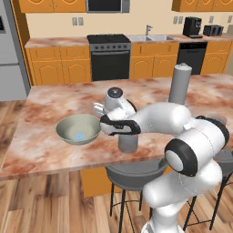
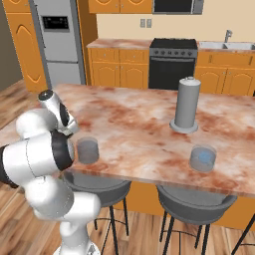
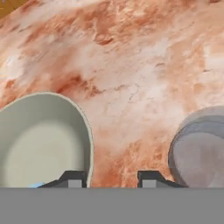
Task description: There are four ice cubes in the ice bowl. Place two ice cubes in each glass of water.
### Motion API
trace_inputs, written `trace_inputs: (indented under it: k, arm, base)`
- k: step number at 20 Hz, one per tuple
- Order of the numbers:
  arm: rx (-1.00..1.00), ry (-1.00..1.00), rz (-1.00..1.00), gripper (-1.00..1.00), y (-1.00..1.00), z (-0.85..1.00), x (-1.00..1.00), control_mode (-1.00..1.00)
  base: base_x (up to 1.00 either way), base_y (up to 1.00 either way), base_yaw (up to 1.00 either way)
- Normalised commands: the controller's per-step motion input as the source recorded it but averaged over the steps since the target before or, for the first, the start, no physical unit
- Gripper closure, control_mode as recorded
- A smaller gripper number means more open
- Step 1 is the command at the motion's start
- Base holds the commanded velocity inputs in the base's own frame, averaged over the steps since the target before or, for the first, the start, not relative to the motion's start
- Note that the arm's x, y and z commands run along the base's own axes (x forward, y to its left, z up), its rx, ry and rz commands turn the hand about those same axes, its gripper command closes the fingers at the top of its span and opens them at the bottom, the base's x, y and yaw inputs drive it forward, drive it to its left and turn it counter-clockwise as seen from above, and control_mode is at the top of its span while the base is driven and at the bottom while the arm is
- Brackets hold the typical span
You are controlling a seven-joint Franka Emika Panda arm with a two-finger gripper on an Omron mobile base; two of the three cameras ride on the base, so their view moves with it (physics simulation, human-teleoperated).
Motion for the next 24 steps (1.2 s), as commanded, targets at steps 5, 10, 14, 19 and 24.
trace_inputs:
  k: [5, 10, 14, 19, 24]
  arm:
    - [0.08, -0.05, 0.00, 1.00, -0.60, 1.00, -0.58, -1.00]
    - [0.00, 0.00, 0.00, 1.00, -0.44, 0.93, -0.62, -1.00]
    - [-0.01, 0.08, 0.00, 1.00, -0.14, 0.15, -0.36, -1.00]
    - [0.00, 0.07, 0.00, 1.00, -0.32, -0.20, -0.42, -1.00]
    - [0.00, 0.05, 0.00, 1.00, -0.36, -0.31, -0.12, -1.00]
  base:
    - [0.00, 0.00, 0.00]
    - [0.00, 0.00, 0.00]
    - [0.00, 0.00, 0.00]
    - [0.00, 0.00, 0.00]
    - [0.00, 0.00, 0.00]
